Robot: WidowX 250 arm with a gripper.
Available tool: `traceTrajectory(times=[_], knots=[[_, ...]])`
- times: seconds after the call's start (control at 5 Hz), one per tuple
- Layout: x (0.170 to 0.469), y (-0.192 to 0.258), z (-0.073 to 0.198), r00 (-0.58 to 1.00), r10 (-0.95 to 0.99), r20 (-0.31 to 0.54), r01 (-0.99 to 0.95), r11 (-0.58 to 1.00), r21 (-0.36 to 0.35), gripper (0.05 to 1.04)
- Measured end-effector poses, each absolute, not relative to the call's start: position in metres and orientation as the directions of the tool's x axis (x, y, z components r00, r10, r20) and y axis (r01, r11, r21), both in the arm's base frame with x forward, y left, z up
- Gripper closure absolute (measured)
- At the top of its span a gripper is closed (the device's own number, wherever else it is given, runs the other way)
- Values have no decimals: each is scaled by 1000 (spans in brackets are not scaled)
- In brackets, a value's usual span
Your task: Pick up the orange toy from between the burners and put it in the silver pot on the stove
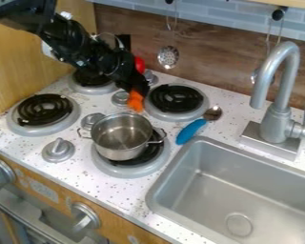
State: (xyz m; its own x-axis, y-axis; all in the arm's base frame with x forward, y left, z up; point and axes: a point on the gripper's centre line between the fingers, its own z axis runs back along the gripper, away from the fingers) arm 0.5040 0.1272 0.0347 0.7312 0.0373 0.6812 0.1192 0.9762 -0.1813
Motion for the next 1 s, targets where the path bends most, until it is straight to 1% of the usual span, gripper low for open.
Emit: traceTrajectory(times=[0.2,0.4,0.6,0.8,1.0], knots=[[503,123,38,730,31,683,122,977,-175,582],[501,116,48,743,47,668,117,973,-199,582],[488,102,88,714,57,698,107,976,-190,582],[467,84,136,678,66,732,120,973,-199,582],[437,74,152,689,88,719,97,972,-212,582]])
